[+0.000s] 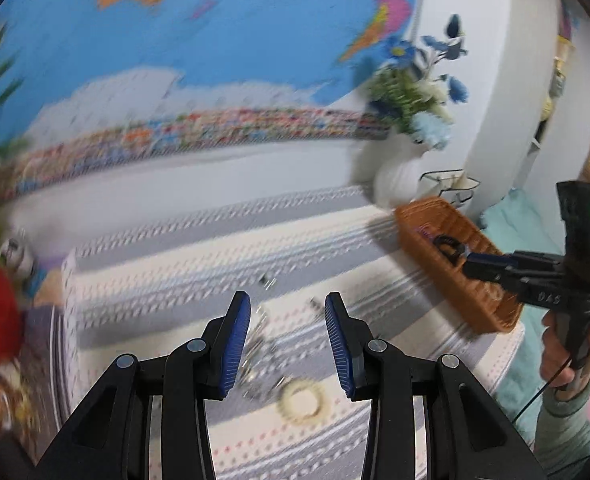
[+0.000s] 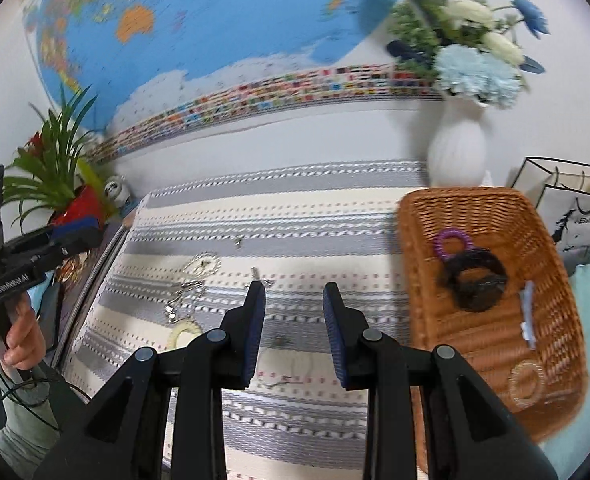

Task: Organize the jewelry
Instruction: 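Carry the watch and clip to the basket and release both inside, then grasp the clear bead bracelet with the left tool while the right tool grasps a wire earring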

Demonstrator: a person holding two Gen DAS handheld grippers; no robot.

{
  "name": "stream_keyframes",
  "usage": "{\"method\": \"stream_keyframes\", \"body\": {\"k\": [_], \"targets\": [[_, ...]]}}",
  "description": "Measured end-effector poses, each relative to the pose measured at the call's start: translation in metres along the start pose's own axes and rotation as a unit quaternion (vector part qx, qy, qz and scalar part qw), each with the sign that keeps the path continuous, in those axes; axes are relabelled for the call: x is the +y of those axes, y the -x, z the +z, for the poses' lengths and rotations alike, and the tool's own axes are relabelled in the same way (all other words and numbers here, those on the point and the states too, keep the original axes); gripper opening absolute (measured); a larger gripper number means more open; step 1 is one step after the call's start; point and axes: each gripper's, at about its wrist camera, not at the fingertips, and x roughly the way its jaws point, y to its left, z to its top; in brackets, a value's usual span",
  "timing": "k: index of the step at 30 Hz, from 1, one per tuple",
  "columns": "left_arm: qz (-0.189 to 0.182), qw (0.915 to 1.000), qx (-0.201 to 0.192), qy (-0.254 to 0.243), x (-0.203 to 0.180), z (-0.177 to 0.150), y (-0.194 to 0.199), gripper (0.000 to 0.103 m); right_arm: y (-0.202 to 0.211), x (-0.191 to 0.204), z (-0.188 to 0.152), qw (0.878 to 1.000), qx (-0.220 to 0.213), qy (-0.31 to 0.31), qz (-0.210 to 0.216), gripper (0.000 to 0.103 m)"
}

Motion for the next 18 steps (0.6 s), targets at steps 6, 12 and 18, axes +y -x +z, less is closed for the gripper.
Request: {"method": "stream_keyframes", "body": {"k": [6, 12, 18], "targets": [[-0.006, 0.9990, 0.022, 0.038, 0.031, -0.028, -0.016, 0.039, -0.017, 0.018, -0.004, 1.000, 0.019, 0.013, -0.004, 0.033], [-0.011, 0.9974, 0.036, 0.062, 0.047, -0.032, -0.032, 0.039, -0.033, 0.020, -0.010, 0.999, 0.037, 0.008, -0.004, 0.033], [-0.010, 0.9956, 0.057, 0.073, 0.056, -0.026, -0.063, 0.039, -0.045, 0.017, -0.013, 0.999, 0.051, 0.003, -0.002, 0.033]]}}
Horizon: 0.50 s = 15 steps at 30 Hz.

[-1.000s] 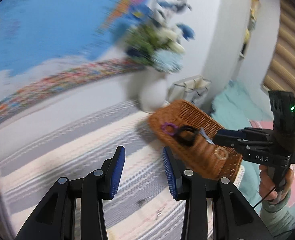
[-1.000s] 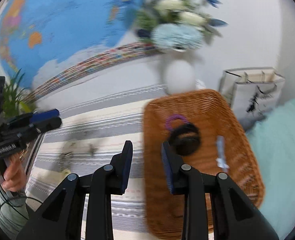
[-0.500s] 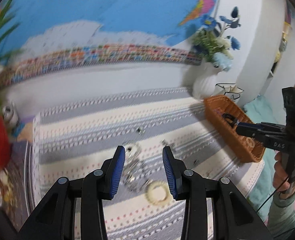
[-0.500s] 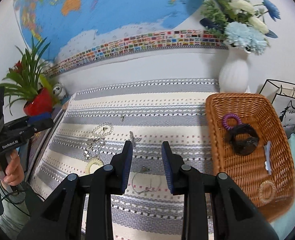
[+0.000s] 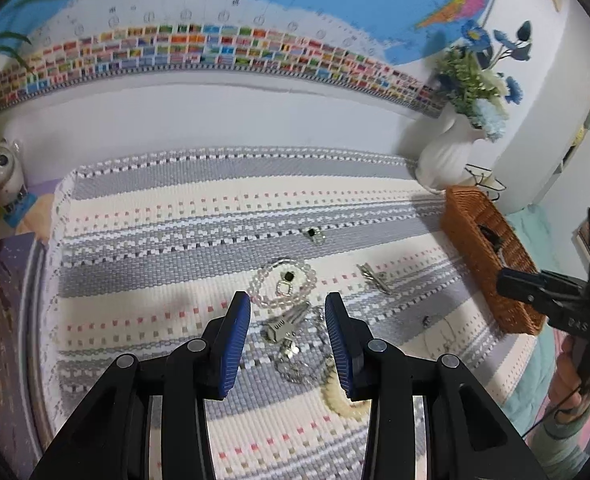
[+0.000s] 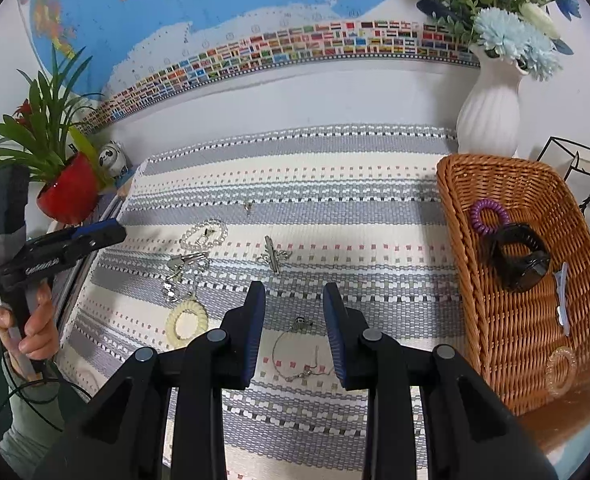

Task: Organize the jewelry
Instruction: 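Grasp the clear bead bracelet with the left tool while the right tool grasps a wire earring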

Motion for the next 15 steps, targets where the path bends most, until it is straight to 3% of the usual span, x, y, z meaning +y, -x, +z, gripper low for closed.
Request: {"method": "stream_keyframes", "body": {"k": [6, 9, 12, 15], "targets": [[0.011, 0.9995, 0.030, 0.003, 0.010, 0.006, -0.042, 0.039, -0.013, -0.010, -0.001, 1.000, 0.012, -0.009, 0.000, 0.033], [0.005, 0.9989, 0.047, 0.001, 0.017, 0.006, -0.065, 0.039, -0.023, -0.018, -0.002, 0.999, 0.028, -0.028, 0.036, 0.033], [0.021, 0.9986, 0.049, -0.001, 0.024, 0.008, -0.079, 0.039, -0.034, -0.015, -0.003, 0.999, 0.035, -0.016, 0.018, 0.033], [0.025, 0.9981, 0.056, -0.005, 0.026, 0.010, -0.090, 0.039, -0.042, -0.016, -0.002, 0.998, 0.046, -0.018, 0.028, 0.033]]}}
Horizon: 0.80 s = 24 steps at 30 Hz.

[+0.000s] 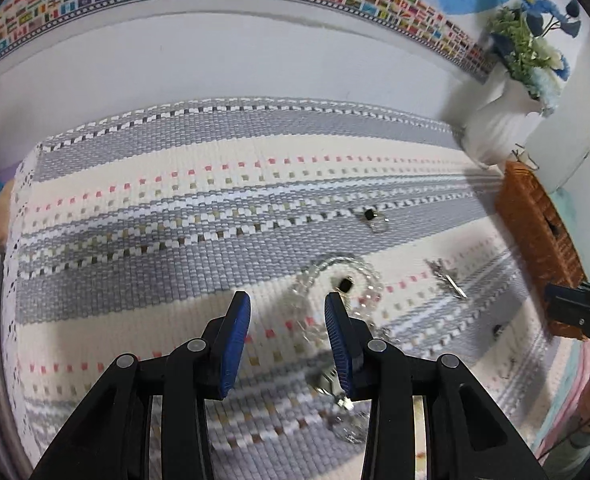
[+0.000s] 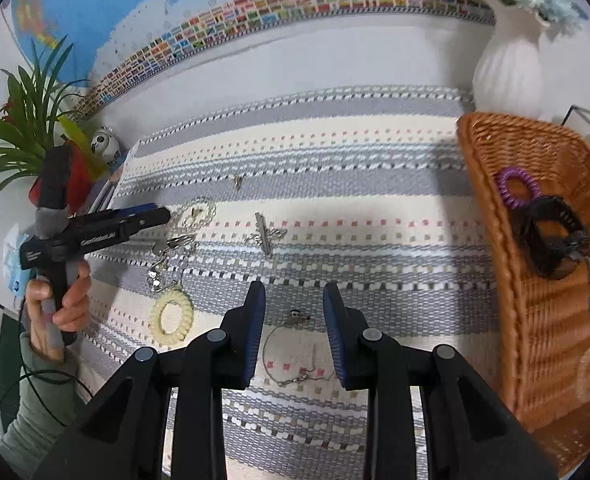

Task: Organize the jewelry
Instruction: 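Grasp the clear bead bracelet with the left tool while the right tool grasps a wire earring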

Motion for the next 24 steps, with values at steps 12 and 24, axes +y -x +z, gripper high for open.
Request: {"method": "stream_keyframes", "body": {"k": [12, 24], "targets": [[0.044, 0.9972, 0.006, -0.060, -0.030, 0.011, -0.026, 0.010, -0.008, -0.008, 0.000, 1.000, 0.003, -0.002, -0.010, 0.033], [0.039, 0.9979, -0.012, -0.051, -0.032, 0.013, -0.030, 0.008, -0.027, -0.017, -0.016, 0.998, 0.038, 0.010, -0.045, 0.033]]}}
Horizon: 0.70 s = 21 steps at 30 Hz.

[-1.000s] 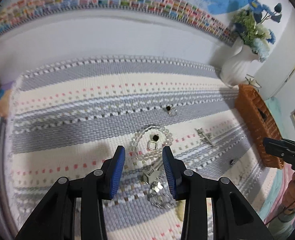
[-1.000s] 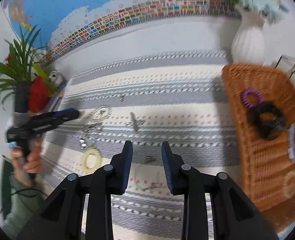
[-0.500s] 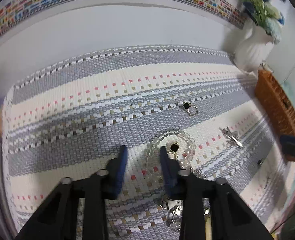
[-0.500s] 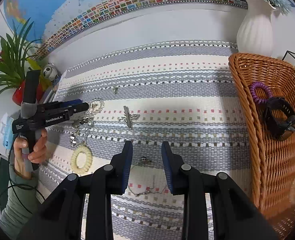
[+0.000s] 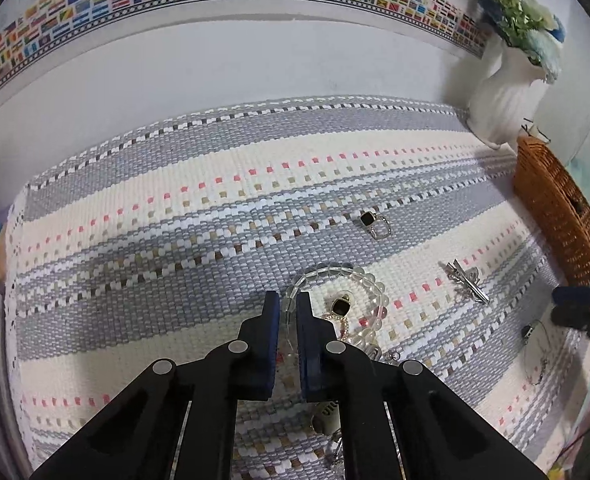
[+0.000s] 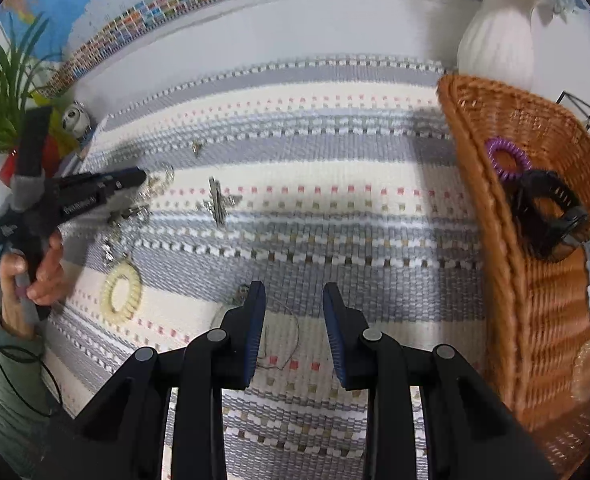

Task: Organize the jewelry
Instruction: 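Grasp the clear bead bracelet with the left tool while the right tool grasps a wire earring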

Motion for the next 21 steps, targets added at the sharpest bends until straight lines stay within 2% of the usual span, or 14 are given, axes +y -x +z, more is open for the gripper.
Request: {"method": "stream_keyframes", "body": {"k": [5, 8, 10, 16, 21], "targets": [[-0.005, 1.0000, -0.002, 0.004, 0.002, -0.001, 0.001, 0.008, -0.009, 0.009, -0.002, 0.998, 0.021, -0.006, 0.052, 0.033], [-0.010, 0.9999, -0.002, 0.007, 0.009, -0.004, 0.006, 0.008, -0.014, 0.018, 0.000, 0.997, 0.033, -0.011, 0.066, 0.033], [-0.013, 0.9999, -0.002, 0.010, 0.012, -0.005, 0.007, 0.008, -0.021, 0.022, 0.002, 0.998, 0.042, -0.012, 0.048, 0.033], [-0.018, 0.9997, -0.001, 0.014, 0.014, -0.008, 0.010, 0.008, -0.029, 0.035, 0.011, 0.999, 0.029, -0.011, 0.015, 0.033], [-0.018, 0.9997, -0.002, 0.016, 0.012, -0.009, 0.010, 0.008, -0.034, 0.053, 0.011, 0.999, 0.013, 0.025, -0.046, 0.033]]}}
